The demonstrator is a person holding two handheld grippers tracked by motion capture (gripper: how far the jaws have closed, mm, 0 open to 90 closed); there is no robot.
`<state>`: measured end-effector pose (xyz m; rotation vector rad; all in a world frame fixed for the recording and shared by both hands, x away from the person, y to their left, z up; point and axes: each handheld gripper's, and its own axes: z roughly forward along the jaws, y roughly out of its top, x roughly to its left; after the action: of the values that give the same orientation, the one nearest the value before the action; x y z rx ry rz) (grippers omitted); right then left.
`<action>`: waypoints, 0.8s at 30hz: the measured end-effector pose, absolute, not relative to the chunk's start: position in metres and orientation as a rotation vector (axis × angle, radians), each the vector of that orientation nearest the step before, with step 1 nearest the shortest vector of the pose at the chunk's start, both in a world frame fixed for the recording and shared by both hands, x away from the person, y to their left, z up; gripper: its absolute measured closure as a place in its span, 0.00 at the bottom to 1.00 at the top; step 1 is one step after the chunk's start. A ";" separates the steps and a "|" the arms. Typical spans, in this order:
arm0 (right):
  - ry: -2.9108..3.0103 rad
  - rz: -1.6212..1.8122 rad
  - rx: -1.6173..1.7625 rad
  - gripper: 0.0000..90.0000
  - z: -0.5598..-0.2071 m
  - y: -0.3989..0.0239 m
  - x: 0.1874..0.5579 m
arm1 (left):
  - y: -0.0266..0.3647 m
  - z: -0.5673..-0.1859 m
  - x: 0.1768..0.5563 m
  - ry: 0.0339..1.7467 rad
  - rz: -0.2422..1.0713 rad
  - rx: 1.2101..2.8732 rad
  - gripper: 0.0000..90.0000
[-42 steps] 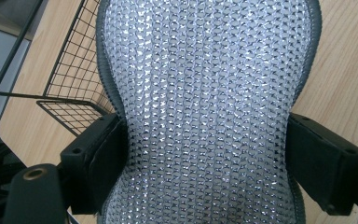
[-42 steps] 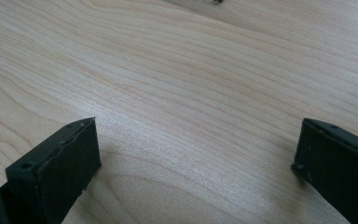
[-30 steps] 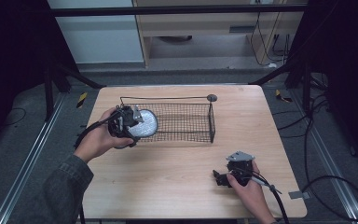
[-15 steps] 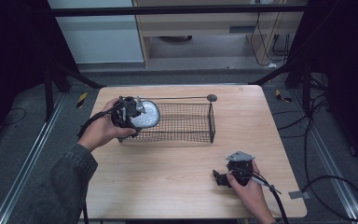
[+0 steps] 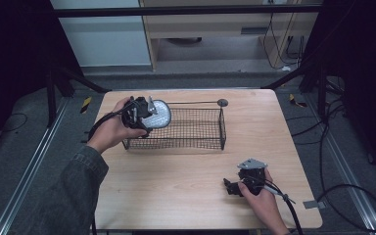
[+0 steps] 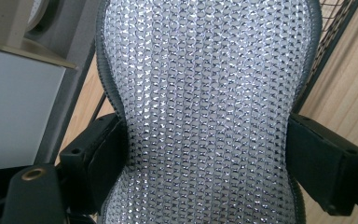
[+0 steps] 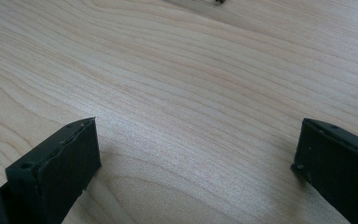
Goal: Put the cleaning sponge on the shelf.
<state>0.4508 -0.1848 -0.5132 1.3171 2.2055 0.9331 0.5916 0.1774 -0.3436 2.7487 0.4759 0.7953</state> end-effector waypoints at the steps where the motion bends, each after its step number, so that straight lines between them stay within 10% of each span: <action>1: 2.205 0.934 1.319 0.00 -0.513 -0.185 0.451 | 0.178 -0.344 0.593 0.470 0.801 2.737 0.17; 24: 2.205 0.934 1.318 0.00 -0.513 -0.185 0.451 | 0.183 -0.352 0.612 0.436 0.808 2.723 0.16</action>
<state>0.4508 -0.1847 -0.5132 1.3183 2.2049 0.9343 0.6124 0.1835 -0.3518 2.7228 0.4356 0.8081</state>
